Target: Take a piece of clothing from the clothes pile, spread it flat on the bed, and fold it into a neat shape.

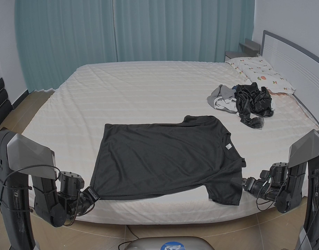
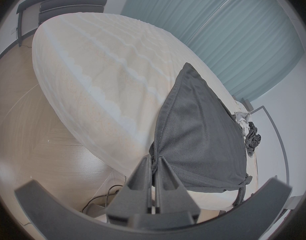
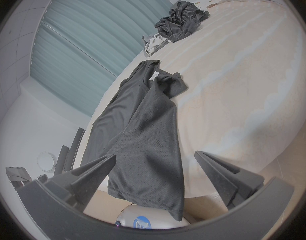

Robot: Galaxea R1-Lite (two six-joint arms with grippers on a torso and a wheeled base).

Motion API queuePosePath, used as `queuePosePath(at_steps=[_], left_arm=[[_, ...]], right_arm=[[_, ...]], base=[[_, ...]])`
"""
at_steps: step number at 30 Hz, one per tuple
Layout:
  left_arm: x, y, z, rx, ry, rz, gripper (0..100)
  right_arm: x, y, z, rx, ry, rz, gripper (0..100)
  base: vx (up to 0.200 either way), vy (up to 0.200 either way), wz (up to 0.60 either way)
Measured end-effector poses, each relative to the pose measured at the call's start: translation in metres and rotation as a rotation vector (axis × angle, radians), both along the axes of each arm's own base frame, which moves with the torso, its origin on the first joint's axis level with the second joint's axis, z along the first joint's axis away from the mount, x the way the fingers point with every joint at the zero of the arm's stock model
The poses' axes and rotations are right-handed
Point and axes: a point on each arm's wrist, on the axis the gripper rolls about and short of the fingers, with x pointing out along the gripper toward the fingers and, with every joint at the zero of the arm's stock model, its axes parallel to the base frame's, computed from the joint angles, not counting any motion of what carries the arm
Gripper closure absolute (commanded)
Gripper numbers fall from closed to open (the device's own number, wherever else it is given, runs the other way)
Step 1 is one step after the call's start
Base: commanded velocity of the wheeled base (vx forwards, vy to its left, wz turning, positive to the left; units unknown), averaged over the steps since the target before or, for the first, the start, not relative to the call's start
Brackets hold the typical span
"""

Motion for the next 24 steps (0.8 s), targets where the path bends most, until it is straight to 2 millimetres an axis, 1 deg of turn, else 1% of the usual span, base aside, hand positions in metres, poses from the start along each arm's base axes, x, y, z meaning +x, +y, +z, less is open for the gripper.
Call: queuePosePath(at_steps=[8, 24], left_arm=[[0.000, 0.000, 0.000, 0.000, 0.000, 0.000, 100], [-0.001, 0.000, 0.000, 0.002, 0.003, -0.002, 100]], right_arm=[[-0.004, 0.001, 0.012, 0.020, -0.024, 0.044, 0], [0.008, -0.002, 0.005, -0.002, -0.054, 0.037, 0]], base=[[0.000, 0.000, 0.00], [0.000, 0.000, 0.00]])
